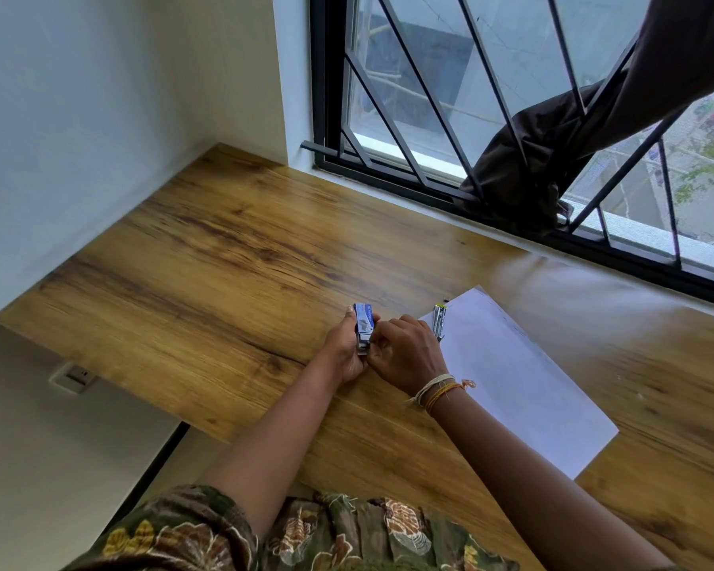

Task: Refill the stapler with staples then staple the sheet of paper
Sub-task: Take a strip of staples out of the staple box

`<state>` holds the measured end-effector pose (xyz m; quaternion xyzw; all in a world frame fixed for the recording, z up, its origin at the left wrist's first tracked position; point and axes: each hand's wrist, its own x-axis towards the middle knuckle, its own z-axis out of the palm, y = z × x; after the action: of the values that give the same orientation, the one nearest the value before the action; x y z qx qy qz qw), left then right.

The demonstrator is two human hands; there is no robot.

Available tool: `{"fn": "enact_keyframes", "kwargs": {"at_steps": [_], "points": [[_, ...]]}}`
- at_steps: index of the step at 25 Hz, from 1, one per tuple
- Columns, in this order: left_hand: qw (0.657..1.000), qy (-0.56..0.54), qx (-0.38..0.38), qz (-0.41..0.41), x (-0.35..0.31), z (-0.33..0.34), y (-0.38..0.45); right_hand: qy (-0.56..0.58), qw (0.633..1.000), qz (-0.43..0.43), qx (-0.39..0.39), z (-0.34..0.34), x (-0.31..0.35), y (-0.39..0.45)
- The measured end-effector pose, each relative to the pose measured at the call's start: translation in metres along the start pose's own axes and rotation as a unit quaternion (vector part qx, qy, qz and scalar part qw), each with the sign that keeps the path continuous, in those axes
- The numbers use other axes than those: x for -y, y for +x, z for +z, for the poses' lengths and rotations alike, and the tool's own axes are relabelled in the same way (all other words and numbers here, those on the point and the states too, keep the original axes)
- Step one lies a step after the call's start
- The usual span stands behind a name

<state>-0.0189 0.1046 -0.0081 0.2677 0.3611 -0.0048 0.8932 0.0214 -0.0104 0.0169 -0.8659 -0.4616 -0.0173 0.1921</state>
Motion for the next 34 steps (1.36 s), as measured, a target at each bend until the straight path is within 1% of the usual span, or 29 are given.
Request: {"fn": "enact_keyframes", "kwargs": {"at_steps": [2, 5, 9, 13, 14, 15, 16, 18, 19, 21, 23, 25, 27, 30, 32, 34], "points": [[1.0, -0.002, -0.002, 0.002, 0.0, 0.001, 0.0, 0.015, 1.0, 0.008, -0.009, 0.002, 0.0, 0.0], [1.0, -0.019, 0.001, 0.004, 0.0, 0.001, -0.001, 0.057, 0.997, 0.047, -0.022, 0.004, 0.0, 0.004], [1.0, -0.023, 0.007, 0.003, -0.001, 0.0, -0.003, 0.106, 0.991, 0.074, -0.026, 0.005, -0.003, 0.005], [1.0, -0.008, 0.003, 0.01, -0.001, 0.0, -0.003, 0.209, 0.964, 0.159, -0.051, 0.006, 0.0, 0.003], [1.0, -0.005, 0.001, 0.012, -0.001, 0.001, -0.003, 0.237, 0.951, 0.19, -0.059, 0.006, 0.0, 0.003], [1.0, -0.002, 0.0, 0.013, -0.001, 0.001, -0.004, 0.289, 0.927, 0.232, -0.059, 0.005, 0.0, 0.005], [1.0, 0.001, 0.0, 0.015, 0.0, 0.001, -0.004, 0.37, 0.885, 0.278, -0.05, 0.003, 0.001, 0.006], [1.0, 0.007, 0.003, 0.015, 0.0, 0.002, -0.005, 0.536, 0.769, 0.347, -0.02, -0.001, 0.002, 0.009], [1.0, 0.01, 0.007, 0.014, 0.0, 0.003, -0.006, 0.581, 0.727, 0.366, -0.012, -0.003, 0.001, 0.009], [1.0, 0.007, 0.015, 0.017, -0.001, 0.005, -0.007, 0.621, 0.675, 0.398, -0.009, -0.007, 0.002, 0.009], [0.999, 0.018, 0.016, 0.03, -0.003, 0.004, -0.006, 0.641, 0.65, 0.408, 0.001, -0.008, 0.001, 0.008], [0.996, 0.064, 0.002, 0.063, -0.009, 0.004, -0.002, 0.652, 0.643, 0.401, 0.009, -0.01, -0.001, 0.006], [0.984, 0.13, -0.047, 0.113, -0.018, 0.003, 0.006, 0.658, 0.638, 0.401, 0.006, -0.011, -0.003, 0.005], [0.954, 0.215, -0.134, 0.158, -0.031, 0.003, 0.013, 0.654, 0.636, 0.41, -0.003, -0.012, -0.006, 0.004], [0.931, 0.28, -0.158, 0.173, -0.037, 0.005, 0.013, 0.657, 0.633, 0.409, -0.002, -0.013, -0.007, 0.003], [0.892, 0.362, -0.184, 0.2, -0.042, 0.008, 0.013, 0.665, 0.625, 0.408, -0.012, -0.017, -0.008, 0.004]]}}
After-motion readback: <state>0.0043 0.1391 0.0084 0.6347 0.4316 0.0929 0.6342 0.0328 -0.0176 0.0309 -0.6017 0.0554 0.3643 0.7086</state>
